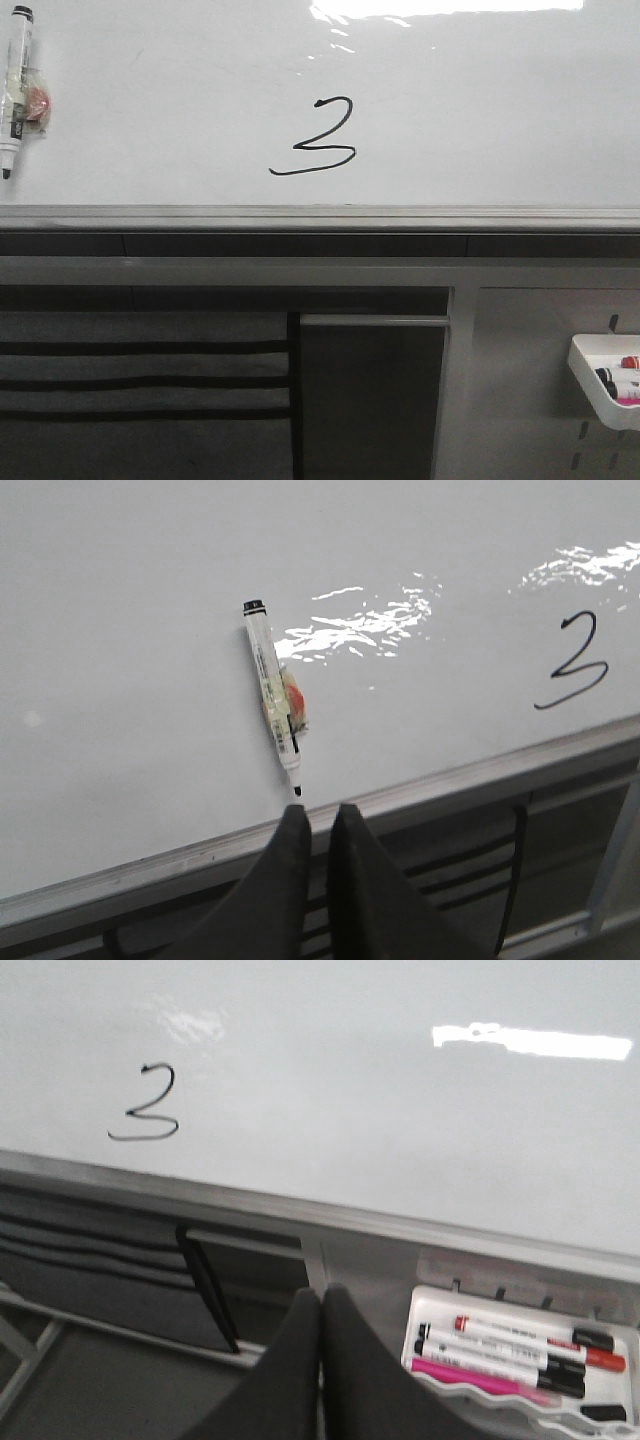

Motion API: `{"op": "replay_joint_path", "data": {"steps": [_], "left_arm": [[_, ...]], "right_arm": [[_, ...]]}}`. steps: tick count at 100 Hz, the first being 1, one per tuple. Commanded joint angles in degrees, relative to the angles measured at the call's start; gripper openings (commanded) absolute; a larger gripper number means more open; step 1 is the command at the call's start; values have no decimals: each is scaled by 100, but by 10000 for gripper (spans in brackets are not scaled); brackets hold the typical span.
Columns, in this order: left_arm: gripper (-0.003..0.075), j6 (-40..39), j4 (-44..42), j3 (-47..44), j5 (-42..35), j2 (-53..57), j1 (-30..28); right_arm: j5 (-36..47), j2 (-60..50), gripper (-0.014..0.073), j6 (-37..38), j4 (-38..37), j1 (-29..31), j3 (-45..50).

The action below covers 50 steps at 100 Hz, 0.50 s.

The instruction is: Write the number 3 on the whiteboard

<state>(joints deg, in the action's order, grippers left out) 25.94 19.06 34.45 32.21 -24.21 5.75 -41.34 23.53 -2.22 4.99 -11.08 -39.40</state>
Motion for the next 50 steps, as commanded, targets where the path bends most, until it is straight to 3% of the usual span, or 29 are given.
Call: {"op": "replay_joint_path", "data": {"steps": [1,43,50], "left_arm": [[-18,-99,639,-87,-1035,-19,-19],[-18,-99,886,-674,-1142,-30,-19],[-18,-82,752,-804,-1480,129,7]], "right_arm": [[751,-72,-74,10,22,32,23],[646,-82,-74,10,22,32,44],[646,-82,-74,10,22,32,44]]}}
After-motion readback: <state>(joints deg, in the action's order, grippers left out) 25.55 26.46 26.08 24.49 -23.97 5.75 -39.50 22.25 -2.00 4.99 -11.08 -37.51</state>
